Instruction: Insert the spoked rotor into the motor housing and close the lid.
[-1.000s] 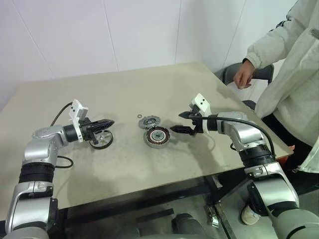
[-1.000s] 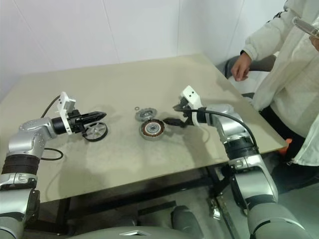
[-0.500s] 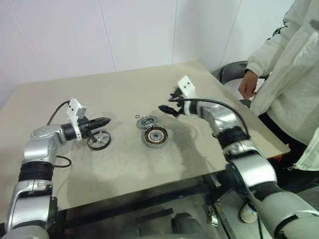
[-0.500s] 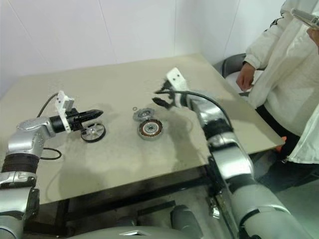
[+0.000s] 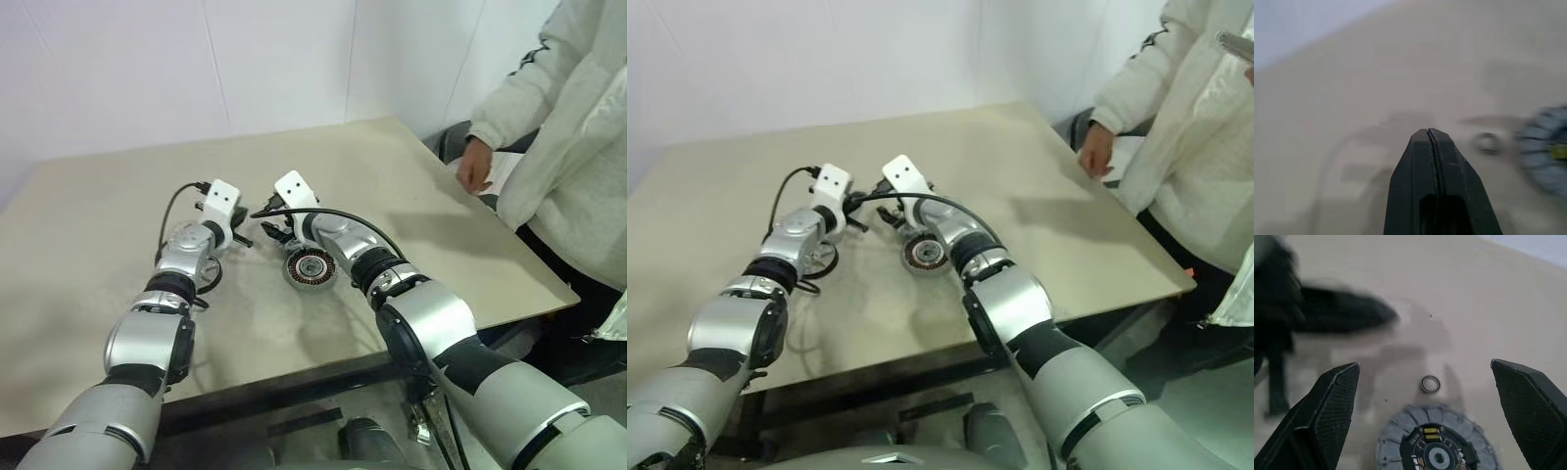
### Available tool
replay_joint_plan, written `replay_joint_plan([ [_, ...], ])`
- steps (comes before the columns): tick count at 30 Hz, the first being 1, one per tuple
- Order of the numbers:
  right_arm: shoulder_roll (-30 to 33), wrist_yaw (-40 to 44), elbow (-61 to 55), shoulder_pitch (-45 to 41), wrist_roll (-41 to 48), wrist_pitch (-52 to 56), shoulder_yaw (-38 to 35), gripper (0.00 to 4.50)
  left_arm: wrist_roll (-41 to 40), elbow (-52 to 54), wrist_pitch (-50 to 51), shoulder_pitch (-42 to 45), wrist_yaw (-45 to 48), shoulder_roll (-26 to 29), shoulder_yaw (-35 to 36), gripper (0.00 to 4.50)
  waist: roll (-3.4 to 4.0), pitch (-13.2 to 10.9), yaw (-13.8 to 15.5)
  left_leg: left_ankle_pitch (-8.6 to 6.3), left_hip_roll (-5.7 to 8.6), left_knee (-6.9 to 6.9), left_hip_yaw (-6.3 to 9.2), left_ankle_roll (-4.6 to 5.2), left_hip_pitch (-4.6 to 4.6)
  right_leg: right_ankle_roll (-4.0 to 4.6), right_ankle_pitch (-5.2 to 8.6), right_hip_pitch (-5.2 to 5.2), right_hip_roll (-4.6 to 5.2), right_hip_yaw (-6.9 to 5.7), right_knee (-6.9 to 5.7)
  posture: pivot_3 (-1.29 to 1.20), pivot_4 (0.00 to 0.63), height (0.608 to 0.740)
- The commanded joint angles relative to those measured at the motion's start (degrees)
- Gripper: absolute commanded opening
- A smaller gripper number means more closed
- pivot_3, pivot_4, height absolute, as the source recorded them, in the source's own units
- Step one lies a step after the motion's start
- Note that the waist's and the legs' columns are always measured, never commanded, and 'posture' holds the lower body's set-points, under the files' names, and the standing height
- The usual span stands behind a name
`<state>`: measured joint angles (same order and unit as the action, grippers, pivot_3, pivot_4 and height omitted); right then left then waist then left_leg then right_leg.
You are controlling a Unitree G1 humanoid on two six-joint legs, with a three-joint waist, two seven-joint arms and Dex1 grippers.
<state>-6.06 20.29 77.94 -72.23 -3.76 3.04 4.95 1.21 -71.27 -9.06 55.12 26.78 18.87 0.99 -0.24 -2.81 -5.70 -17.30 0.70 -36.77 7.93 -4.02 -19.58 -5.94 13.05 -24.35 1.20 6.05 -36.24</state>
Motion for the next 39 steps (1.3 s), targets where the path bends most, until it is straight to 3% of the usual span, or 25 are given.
replay_joint_plan([
  [1, 0.14, 1.07, -0.9, -1.99, -0.58, -0.96, -1.4, 4.48, -0.65, 1.93, -1.61, 1.12, 2.44, 1.02, 1.04, 0.0, 0.0, 0.0, -0.28, 0.0, 0.0, -0.01, 0.0, 0.0, 0.02, 0.0, 0.0, 0.0, 0.0, 0.0, -0.02, 0.0, 0.0, 0.74],
  [8, 2.89, 4.29, -1.5, -0.24, -1.96, -1.97, -1.81, 4.48, -1.64, 2.41, -0.92, -0.44, 6.01, 3.62, 2.22, 0.0, 0.0, 0.0, -0.62, 0.0, -0.01, -0.1, 0.03, 0.0, 0.07, 0.0, 0.0, 0.01, -0.04, 0.0, -0.16, 0.0, 0.0, 0.74],
  [14, 6.54, 6.89, -2.81, -0.11, -0.87, -2.86, -3.34, 4.48, -8.97, 5.43, 2.68, -0.64, 15.71, 5.32, 8.09, 0.0, 0.0, 0.0, -0.72, 0.0, -0.01, -0.13, 0.03, 0.0, 0.05, -0.01, 0.0, 0.03, -0.04, 0.0, -0.15, 0.0, 0.0, 0.74],
  [18, 10.01, 12.03, -6.65, 1.66, -0.31, -3.21, -3.51, 4.48, -19.17, 21.98, 16.61, -6.35, 32.6, 8.68, 10.97, 0.0, 0.0, 0.0, -1.68, 0.0, -0.01, -0.13, 0.02, 0.0, 0.02, -0.01, 0.0, 0.04, -0.03, 0.0, -0.14, 0.0, 0.0, 0.74],
  [20, 11.09, 14.92, -9.36, 3.05, 0.41, -2.57, -3.75, 4.48, -22.04, 31.49, 22.71, -10.52, 36.32, 10.63, 10.5, 0.0, 0.0, 0.0, -2.21, 0.0, -0.04, -0.11, 0.0, 0.01, 0.01, -0.01, 0.0, 0.03, -0.04, 0.01, -0.13, 0.0, 0.0, 0.74],
  [22, 13.21, 20.73, -18.04, 8.39, 1.79, 0.38, -2.88, 4.48, -23.88, 40.77, 27.95, -16.87, 39.76, 14.54, 9.85, 0.0, 0.0, 0.01, -2.92, 0.0, -0.05, -0.09, 0.03, 0.01, 0.03, -0.01, 0.0, 0.03, -0.04, 0.0, -0.14, 0.0, 0.0, 0.74],
  [24, 17.06, 29.68, -36.08, 18.56, 5.34, 9.12, -1.0, 4.48, -26.01, 47.26, 33.53, -23.9, 43.12, 19.39, 10.38, 0.0, 0.01, 0.03, -3.23, 0.0, -0.11, -0.08, 0.05, 0.01, 0.09, -0.01, 0.01, 0.05, -0.09, 0.01, -0.16, 0.0, 0.0, 0.74],
  [30, 30.47, 43.3, -73.59, 37.21, 16.01, 33.85, 1.96, 4.48, -26.02, 57.42, 33.78, -37.05, 46.13, 26.48, 10.2, 0.0, 0.13, -0.07, -1.51, -0.01, -0.14, -0.26, 0.12, 0.02, 0.06, -0.02, 0.03, 0.1, -0.13, -0.04, -0.2, 0.0, 0.0, 0.74],
  [34, 35.18, 42.15, -77.8, 39.02, 16.85, 37.4, 1.32, 4.48, -25.24, 59.43, 31.77, -40.14, 46.02, 28.52, 10.73, 0.0, 0.1, -0.1, -1.01, -0.01, -0.24, -0.37, 0.08, 0.02, 0.46, 0.01, 0.27, 0.64, -0.29, -0.04, -0.04, 0.0, 0.0, 0.74],
  [36, 35.56, 40.33, -76.66, 38.34, 16.4, 37.1, 1.13, 4.48, -25.57, 59.2, 31.84, -39.89, 45.15, 28.56, 11.05, 0.0, 0.02, -0.15, -1.0, -0.02, -0.29, -0.32, 0.02, 0.01, 1.19, 0.05, 0.31, 1.33, -0.31, -0.04, 0.11, 0.0, 0.0, 0.74],
  [39, 34.63, 38.58, -75.34, 37.09, 16.64, 37.21, 1.62, 4.48, -26.05, 57.6, 31.99, -38.16, 43.77, 27.89, 11.23, 0.0, -0.04, -0.19, -1.08, -0.03, -0.29, -0.34, 0.0, 0.01, 1.3, 0.05, 0.32, 1.51, -0.3, -0.04, 0.2, 0.0, 0.0, 0.74],
])
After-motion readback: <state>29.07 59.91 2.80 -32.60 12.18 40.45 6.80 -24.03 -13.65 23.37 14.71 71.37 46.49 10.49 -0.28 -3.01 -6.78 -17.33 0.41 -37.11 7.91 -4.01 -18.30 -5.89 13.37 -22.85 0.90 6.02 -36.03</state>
